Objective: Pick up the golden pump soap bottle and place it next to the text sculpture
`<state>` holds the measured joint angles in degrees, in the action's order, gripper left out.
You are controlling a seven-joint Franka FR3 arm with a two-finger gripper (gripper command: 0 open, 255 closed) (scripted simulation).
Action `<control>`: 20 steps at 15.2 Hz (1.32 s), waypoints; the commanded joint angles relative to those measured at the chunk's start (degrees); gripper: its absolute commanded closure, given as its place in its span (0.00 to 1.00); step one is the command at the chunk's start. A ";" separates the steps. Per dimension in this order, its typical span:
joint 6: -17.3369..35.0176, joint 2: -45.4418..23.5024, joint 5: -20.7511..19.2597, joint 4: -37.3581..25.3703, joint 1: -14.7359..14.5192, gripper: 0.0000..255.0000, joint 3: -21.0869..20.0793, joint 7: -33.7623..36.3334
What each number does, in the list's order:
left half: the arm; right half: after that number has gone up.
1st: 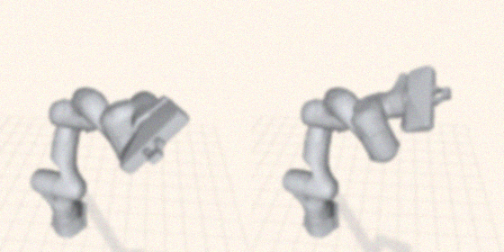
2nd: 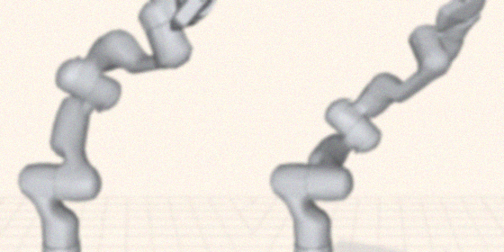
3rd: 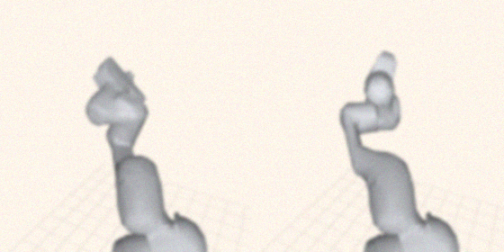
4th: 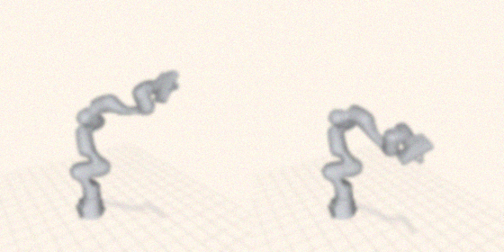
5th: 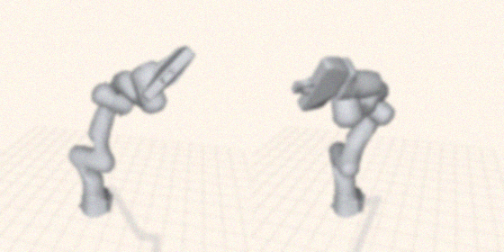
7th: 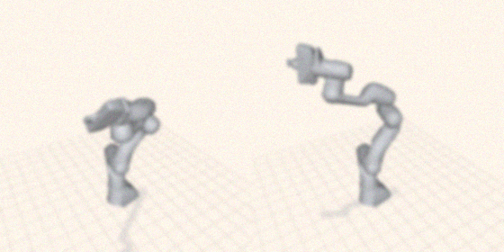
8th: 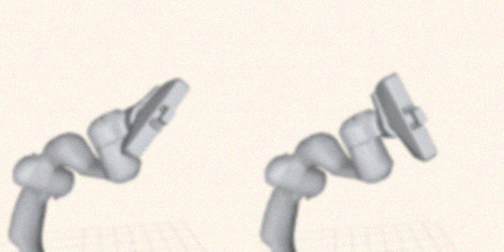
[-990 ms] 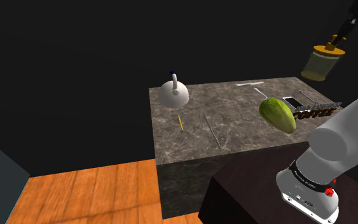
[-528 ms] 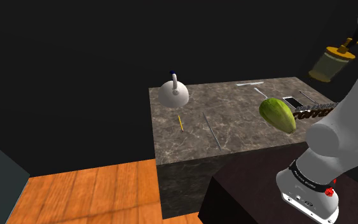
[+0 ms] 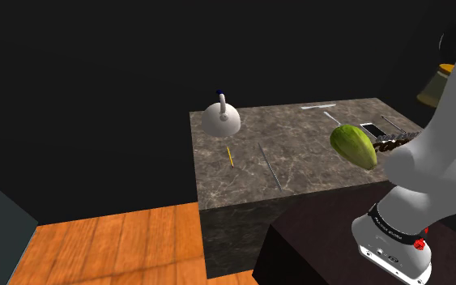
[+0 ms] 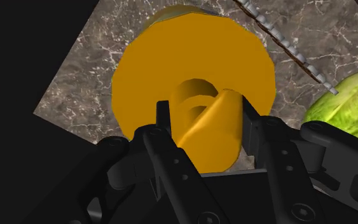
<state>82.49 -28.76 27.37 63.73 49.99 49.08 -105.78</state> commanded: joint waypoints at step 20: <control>10.01 -7.39 4.31 5.10 4.65 1.00 -1.63 -6.43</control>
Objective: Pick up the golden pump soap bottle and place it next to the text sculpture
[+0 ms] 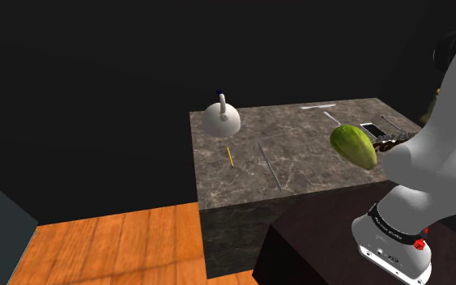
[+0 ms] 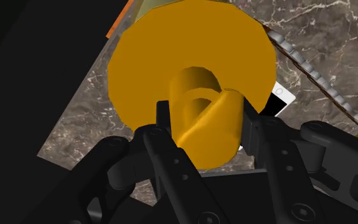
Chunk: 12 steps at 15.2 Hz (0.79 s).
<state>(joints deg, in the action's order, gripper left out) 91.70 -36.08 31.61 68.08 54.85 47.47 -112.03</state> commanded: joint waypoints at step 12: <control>9.24 -0.89 1.12 9.49 -2.48 1.00 -0.51 -2.37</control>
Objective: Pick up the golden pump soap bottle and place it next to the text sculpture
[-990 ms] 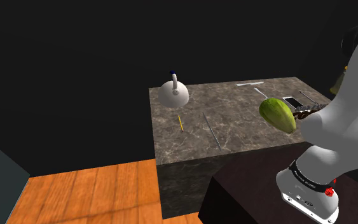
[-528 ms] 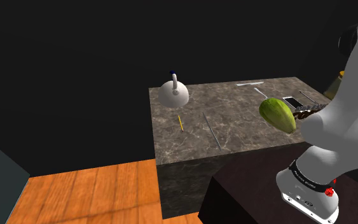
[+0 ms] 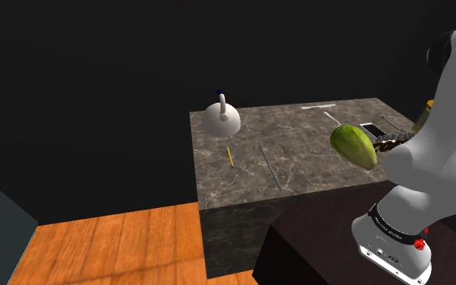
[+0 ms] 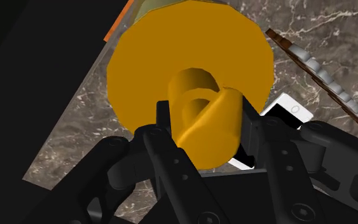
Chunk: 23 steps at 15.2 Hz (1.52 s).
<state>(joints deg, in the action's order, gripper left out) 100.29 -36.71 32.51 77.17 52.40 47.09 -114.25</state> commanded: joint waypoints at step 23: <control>-5.19 0.36 -0.59 -5.51 1.86 0.00 0.31 0.93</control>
<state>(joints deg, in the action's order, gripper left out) 95.22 -36.31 31.91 71.81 54.20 47.42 -113.34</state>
